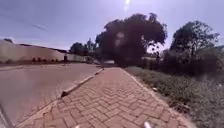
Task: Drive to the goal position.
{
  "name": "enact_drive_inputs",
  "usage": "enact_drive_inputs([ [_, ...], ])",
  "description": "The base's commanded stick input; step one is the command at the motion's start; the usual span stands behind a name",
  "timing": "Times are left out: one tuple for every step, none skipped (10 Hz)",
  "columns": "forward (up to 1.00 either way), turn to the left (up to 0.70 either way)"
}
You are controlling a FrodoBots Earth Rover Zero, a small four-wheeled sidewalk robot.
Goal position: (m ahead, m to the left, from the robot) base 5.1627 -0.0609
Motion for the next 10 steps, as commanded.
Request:
enact_drive_inputs([
  [0.7, 0.0],
  [0.7, 0.0],
  [0.7, 0.0],
  [0.7, 0.0],
  [0.7, 0.0],
  [0.7, 0.0],
  [0.7, 0.0],
  [0.7, 0.0],
  [0.7, 0.0],
  [0.7, 0.0],
])
